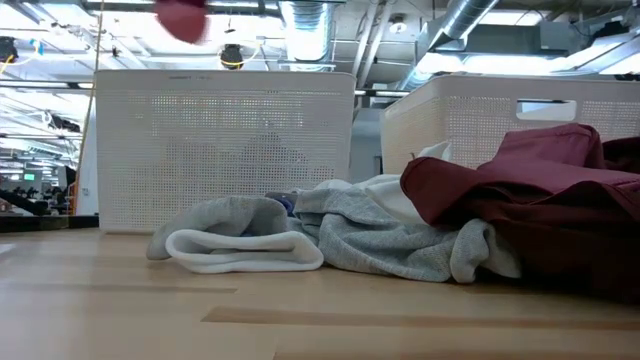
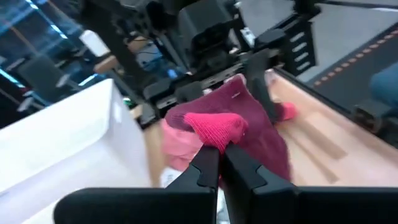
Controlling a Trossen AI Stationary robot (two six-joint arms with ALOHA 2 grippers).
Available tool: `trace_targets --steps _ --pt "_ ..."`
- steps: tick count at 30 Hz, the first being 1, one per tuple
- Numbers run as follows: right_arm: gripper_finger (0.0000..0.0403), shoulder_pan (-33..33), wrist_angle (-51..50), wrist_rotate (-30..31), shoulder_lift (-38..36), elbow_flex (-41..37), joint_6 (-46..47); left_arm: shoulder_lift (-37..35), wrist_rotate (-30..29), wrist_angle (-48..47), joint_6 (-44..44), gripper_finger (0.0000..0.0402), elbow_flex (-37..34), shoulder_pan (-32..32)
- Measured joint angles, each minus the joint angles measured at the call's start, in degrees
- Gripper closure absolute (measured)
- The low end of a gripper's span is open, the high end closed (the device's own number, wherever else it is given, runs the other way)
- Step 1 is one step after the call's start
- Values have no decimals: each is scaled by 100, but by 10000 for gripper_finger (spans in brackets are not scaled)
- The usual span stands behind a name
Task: Sort clothes
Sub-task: Put the red sock into the right white laundry organizer
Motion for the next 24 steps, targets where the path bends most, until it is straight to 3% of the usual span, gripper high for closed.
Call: trace_targets --steps 6,24 --pt "129 -279 355 0 0 0 -153 2 -373 110 297 401 79 182" --pt "132 -506 972 32 0 0 -449 15 -508 347 544 401 317 316"
